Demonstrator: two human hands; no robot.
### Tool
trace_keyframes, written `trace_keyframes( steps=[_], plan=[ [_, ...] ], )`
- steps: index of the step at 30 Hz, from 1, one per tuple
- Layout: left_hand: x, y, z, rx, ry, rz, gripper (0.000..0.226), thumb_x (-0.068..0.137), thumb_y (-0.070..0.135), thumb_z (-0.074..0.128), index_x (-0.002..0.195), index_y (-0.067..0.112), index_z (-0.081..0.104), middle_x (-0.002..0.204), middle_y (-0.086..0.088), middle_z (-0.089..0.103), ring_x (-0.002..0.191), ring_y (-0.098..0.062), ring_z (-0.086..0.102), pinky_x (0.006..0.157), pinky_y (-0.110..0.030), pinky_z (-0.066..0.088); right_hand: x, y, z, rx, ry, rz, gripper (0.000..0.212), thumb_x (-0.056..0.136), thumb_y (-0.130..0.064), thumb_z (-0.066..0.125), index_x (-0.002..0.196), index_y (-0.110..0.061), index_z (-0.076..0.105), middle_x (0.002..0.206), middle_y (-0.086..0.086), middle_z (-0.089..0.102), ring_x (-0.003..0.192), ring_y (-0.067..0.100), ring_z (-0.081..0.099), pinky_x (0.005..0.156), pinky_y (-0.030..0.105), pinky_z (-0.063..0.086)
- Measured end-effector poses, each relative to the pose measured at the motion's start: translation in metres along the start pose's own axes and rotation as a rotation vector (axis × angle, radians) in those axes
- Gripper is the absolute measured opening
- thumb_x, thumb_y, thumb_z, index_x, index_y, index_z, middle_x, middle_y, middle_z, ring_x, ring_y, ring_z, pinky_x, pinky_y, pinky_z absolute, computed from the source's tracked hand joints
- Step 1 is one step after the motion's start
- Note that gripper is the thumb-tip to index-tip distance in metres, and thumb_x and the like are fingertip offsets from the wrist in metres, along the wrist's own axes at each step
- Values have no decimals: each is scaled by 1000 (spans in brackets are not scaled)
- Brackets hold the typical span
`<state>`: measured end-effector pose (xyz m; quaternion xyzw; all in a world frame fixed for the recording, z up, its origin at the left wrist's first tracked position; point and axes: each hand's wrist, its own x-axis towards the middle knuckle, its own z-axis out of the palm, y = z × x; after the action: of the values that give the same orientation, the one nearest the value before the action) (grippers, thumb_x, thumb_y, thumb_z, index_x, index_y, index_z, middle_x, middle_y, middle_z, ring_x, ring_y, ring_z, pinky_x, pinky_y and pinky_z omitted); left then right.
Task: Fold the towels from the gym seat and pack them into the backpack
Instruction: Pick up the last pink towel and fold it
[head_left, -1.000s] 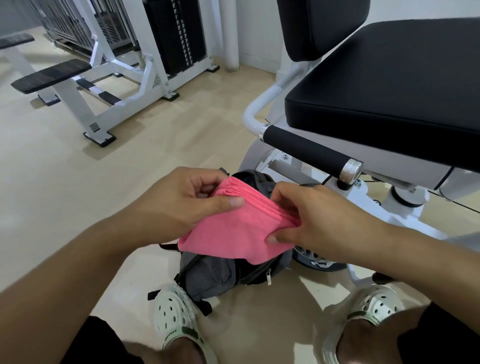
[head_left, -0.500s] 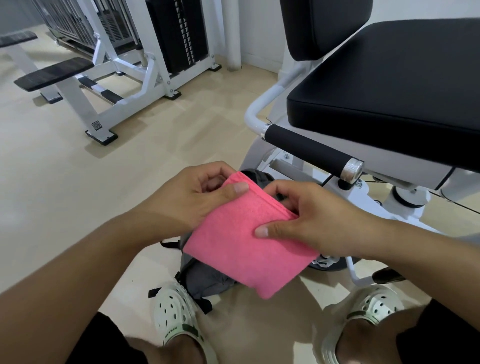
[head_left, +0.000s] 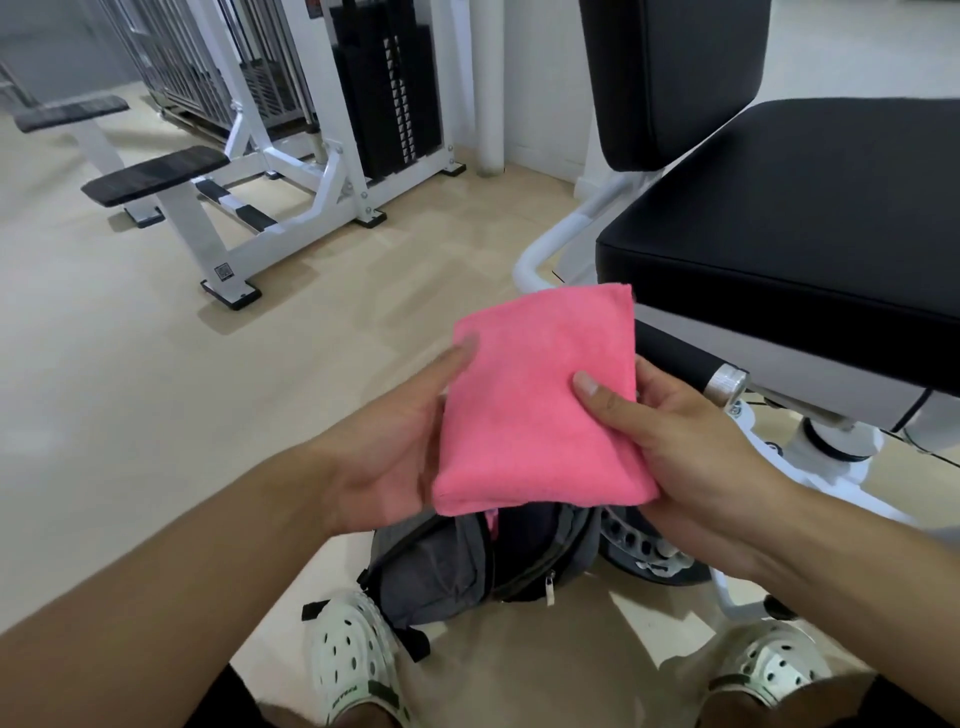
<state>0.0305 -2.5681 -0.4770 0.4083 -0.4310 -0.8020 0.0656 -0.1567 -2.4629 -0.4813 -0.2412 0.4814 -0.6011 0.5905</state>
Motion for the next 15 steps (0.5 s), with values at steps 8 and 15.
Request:
trace_keyframes(
  steps=[8,15],
  plan=[
    [4,-9,-2,253,275,240,60,76,1,83,129,18,59,109,-11,78,97,-29,76,75,-34,64,10,20,-14,-237,200,114,33,90,-21,74,122,-18,66,106,3,79,94,22,77,72,33,59],
    [10,-27,9,511,313,218,121,57,-6,91,153,40,32,129,2,67,111,-18,68,87,-34,58,11,27,-13,-561,159,191,49,84,-3,76,127,-22,62,110,-2,76,100,24,73,91,43,59]
  ],
)
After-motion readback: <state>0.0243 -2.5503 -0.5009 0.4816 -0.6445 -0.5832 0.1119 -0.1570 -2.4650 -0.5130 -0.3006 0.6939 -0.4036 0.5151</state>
